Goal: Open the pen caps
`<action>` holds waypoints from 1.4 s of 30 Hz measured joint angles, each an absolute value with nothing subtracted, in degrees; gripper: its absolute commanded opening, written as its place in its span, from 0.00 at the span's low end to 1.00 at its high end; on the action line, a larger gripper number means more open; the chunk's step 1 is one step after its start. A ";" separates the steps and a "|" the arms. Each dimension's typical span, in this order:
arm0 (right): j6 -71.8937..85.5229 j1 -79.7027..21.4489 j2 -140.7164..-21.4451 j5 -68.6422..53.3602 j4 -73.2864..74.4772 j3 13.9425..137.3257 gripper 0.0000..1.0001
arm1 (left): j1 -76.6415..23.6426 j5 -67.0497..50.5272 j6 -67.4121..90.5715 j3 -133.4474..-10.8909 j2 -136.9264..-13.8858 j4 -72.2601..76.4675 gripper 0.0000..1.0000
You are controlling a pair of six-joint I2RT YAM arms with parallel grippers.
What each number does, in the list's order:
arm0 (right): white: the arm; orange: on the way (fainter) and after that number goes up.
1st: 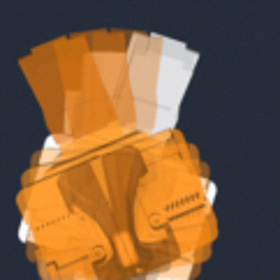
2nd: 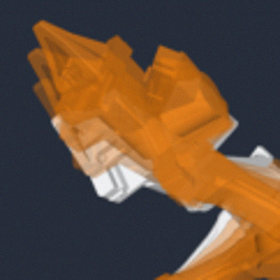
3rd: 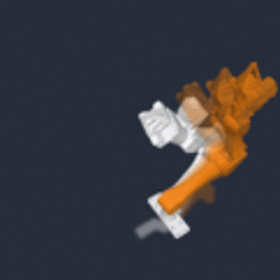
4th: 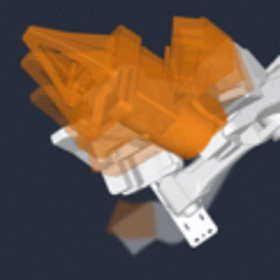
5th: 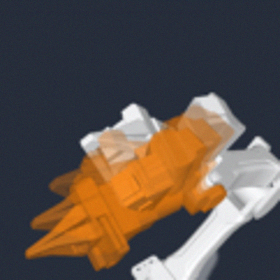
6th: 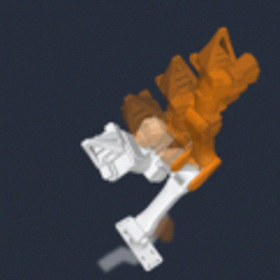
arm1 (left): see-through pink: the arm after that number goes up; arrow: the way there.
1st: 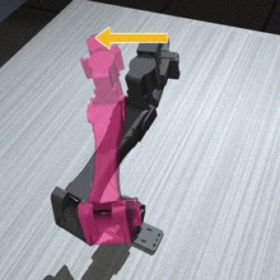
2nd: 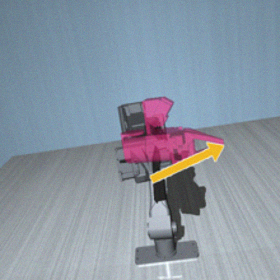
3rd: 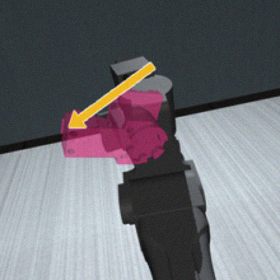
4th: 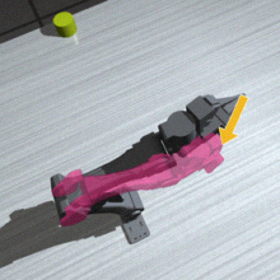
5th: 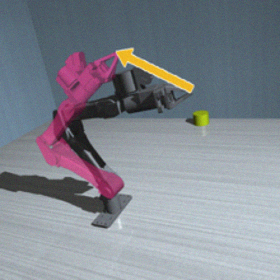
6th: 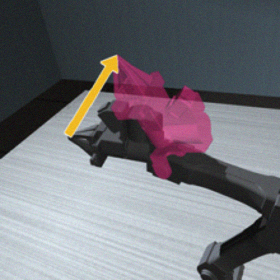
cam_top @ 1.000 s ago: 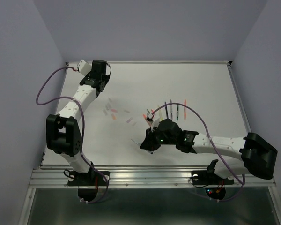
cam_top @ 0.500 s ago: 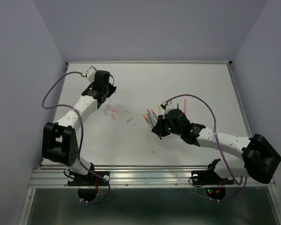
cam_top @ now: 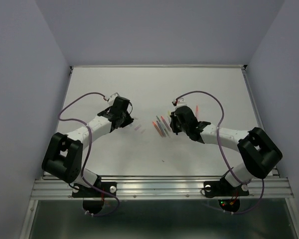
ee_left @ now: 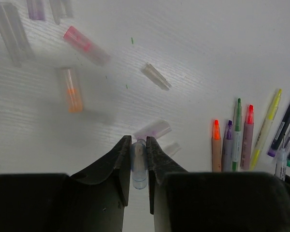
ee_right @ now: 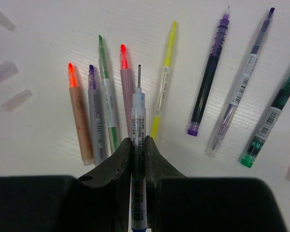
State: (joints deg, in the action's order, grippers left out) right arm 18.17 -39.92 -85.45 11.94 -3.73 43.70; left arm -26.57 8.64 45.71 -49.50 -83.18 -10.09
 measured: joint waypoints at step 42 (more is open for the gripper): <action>24.82 -37.89 -70.70 25.34 2.42 45.93 1.00 | -27.68 15.86 43.92 -58.15 -74.13 -17.91 0.99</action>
